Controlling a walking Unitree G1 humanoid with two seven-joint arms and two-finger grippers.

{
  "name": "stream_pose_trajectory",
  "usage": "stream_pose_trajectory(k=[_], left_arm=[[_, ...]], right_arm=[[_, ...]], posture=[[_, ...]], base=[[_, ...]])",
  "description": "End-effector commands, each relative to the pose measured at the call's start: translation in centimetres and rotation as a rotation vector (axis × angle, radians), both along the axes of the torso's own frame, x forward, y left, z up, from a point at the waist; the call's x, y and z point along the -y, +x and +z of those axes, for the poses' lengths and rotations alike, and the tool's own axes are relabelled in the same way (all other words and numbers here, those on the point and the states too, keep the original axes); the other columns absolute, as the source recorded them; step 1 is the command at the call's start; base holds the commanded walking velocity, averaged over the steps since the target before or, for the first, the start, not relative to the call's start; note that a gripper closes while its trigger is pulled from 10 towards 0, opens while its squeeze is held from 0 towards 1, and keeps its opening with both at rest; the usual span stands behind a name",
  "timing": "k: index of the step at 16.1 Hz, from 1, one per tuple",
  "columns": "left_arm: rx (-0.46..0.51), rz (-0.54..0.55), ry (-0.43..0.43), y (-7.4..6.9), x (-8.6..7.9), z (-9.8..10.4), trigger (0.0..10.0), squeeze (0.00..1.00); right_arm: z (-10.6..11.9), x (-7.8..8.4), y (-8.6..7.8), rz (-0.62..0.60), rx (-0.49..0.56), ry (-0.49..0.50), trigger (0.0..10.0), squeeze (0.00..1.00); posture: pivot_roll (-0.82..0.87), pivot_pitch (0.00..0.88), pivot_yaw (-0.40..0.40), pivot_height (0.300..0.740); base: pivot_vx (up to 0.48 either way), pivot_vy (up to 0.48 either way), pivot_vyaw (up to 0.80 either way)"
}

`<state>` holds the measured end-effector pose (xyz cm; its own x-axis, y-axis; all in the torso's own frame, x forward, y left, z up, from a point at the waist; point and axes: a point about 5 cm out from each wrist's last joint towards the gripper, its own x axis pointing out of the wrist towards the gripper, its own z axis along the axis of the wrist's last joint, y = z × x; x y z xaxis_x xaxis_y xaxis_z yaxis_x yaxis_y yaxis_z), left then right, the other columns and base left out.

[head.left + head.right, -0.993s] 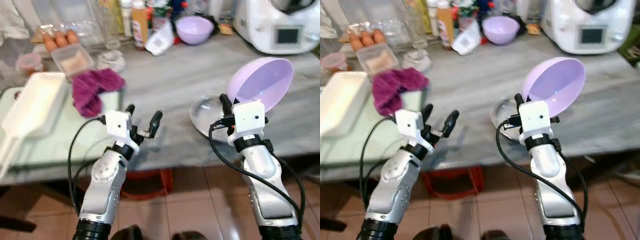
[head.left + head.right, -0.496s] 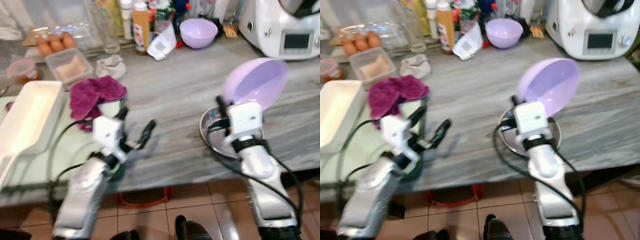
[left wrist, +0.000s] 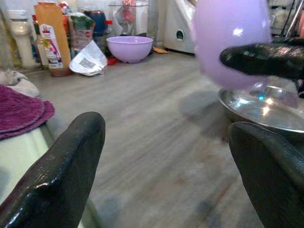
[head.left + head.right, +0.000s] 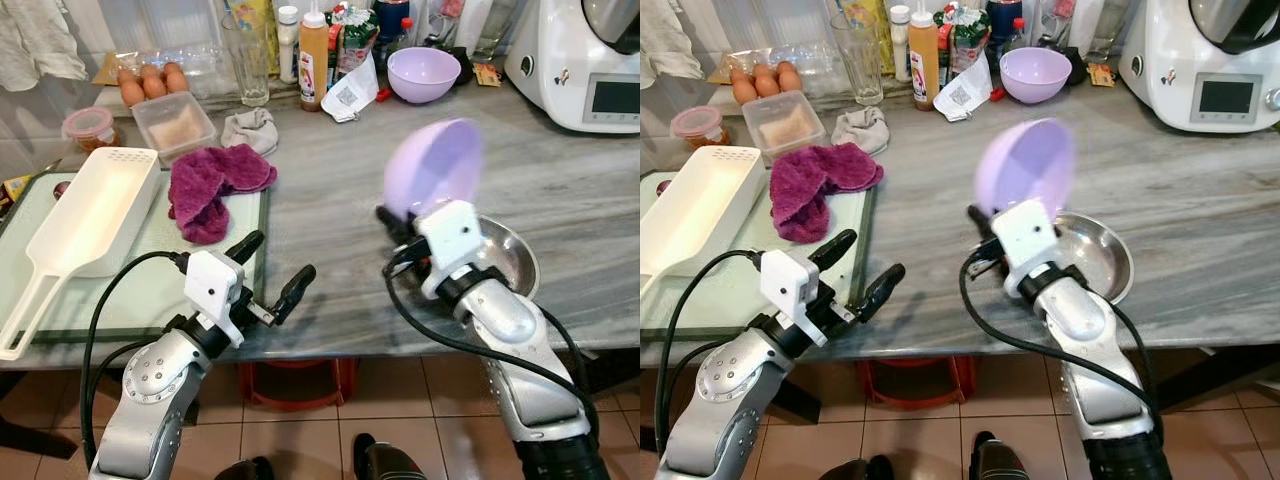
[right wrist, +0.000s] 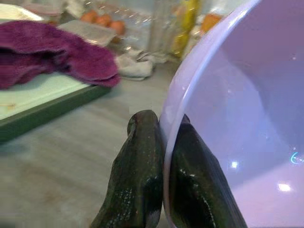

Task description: Setting the table

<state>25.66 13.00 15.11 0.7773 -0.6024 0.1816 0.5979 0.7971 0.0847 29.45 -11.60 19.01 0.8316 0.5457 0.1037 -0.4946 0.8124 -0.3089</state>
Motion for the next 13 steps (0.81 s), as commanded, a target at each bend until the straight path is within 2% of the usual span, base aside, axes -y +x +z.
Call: stream_pose_trajectory(k=[1,3,6,13], left_arm=[[0.025,-0.022,0.021,-0.2,0.1,0.4,10.0,0.00],[0.033,-0.030,0.023,-0.2,0.2,0.4,10.0,0.00],[0.036,-0.042,0.020,-0.2,0.6,0.4,10.0,0.00],[0.035,-0.053,0.017,-0.2,1.0,0.4,10.0,0.00]], right_arm=[[-0.1,-0.4,0.1,0.050,-0.049,-0.005,10.0,0.00],[-0.6,-1.1,-0.5,0.134,-0.099,-0.059,10.0,0.00],[-0.9,-1.4,-1.0,0.184,-0.121,-0.077,10.0,0.00],[-0.5,-2.2,-1.3,0.291,-0.101,-0.166,10.0,0.00]], posture=[[-0.17,0.191,-0.011,0.740],[-0.17,0.191,-0.011,0.740],[-0.18,0.191,-0.011,0.740],[-0.17,0.187,-0.006,0.740]], base=[[0.000,0.000,0.00],[0.000,0.000,0.00],[0.000,0.000,0.00],[0.000,0.000,0.00]])
